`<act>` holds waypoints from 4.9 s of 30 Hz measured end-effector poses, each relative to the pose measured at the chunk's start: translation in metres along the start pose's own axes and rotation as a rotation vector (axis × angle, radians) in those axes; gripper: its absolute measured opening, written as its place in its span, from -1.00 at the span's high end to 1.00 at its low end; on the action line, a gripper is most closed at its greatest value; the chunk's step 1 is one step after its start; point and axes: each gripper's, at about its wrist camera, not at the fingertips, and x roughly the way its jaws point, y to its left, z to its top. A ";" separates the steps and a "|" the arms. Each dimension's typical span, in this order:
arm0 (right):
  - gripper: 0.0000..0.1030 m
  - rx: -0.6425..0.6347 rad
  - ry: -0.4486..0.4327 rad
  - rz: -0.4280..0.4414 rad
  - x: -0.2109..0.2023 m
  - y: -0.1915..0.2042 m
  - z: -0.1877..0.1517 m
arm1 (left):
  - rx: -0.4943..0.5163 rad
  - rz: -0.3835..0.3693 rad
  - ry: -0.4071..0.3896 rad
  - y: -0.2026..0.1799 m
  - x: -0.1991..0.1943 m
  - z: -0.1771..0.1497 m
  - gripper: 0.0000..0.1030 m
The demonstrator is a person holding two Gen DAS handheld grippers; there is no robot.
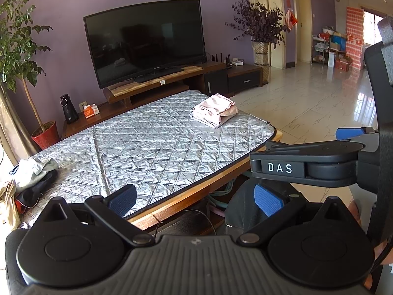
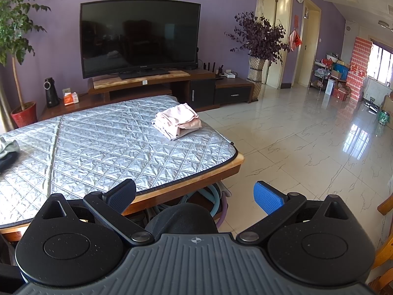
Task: Fold clothes
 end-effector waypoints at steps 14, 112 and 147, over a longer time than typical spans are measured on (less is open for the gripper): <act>-1.00 -0.005 0.003 0.000 0.001 0.001 0.001 | 0.003 0.002 0.003 -0.001 0.000 -0.001 -0.98; -1.00 -0.059 0.085 0.035 0.113 0.091 0.089 | -0.173 0.091 0.216 0.117 0.150 0.088 -0.98; -1.00 -0.045 0.102 0.019 0.141 0.090 0.101 | -0.201 0.076 0.282 0.129 0.189 0.086 -0.98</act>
